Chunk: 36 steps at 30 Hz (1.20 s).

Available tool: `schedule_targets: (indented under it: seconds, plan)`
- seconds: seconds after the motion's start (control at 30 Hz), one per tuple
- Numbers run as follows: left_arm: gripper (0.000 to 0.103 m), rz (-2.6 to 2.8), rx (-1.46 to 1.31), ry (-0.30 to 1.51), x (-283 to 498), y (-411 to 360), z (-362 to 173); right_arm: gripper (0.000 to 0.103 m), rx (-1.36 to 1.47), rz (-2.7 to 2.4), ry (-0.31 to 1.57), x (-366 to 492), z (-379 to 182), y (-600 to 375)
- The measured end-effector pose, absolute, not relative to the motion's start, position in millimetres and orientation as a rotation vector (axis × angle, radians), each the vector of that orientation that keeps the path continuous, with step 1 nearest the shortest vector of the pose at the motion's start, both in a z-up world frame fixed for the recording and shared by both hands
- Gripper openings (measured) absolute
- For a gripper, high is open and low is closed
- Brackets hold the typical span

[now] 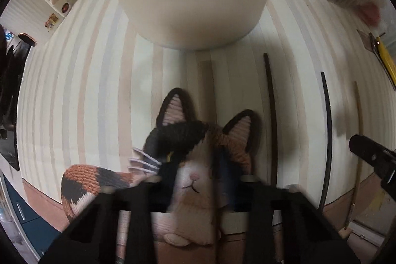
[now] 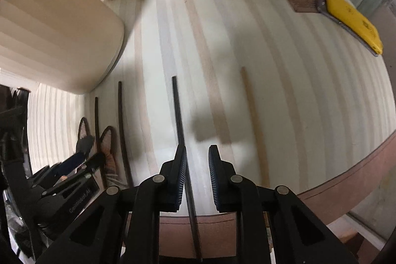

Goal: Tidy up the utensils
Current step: 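Grasp a black chopstick with the left tool while the right tool grasps another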

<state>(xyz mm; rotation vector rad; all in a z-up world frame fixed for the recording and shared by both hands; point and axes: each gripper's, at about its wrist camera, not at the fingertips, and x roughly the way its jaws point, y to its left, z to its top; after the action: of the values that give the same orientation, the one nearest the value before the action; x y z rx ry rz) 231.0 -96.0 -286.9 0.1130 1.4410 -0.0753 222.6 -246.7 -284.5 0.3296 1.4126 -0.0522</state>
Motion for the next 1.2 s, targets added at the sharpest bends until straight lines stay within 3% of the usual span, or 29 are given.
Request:
schedule_targets:
  seconds: [0.37,0.5,1.2]
  plan:
    - [0.004,0.064,0.093,1.455,219.3,-29.8,-284.5,0.022,0.186,-0.062,1.508,233.1,-306.6,-208.3]
    - [0.004,0.049,0.072,1.451,216.7,-20.3,-283.8,0.006,0.178,-0.071,1.512,229.7,-303.8,-197.3]
    - [0.003,0.014,0.122,1.447,226.3,-17.4,-285.5,0.006,0.053,-0.058,1.548,245.2,-304.9,-153.5]
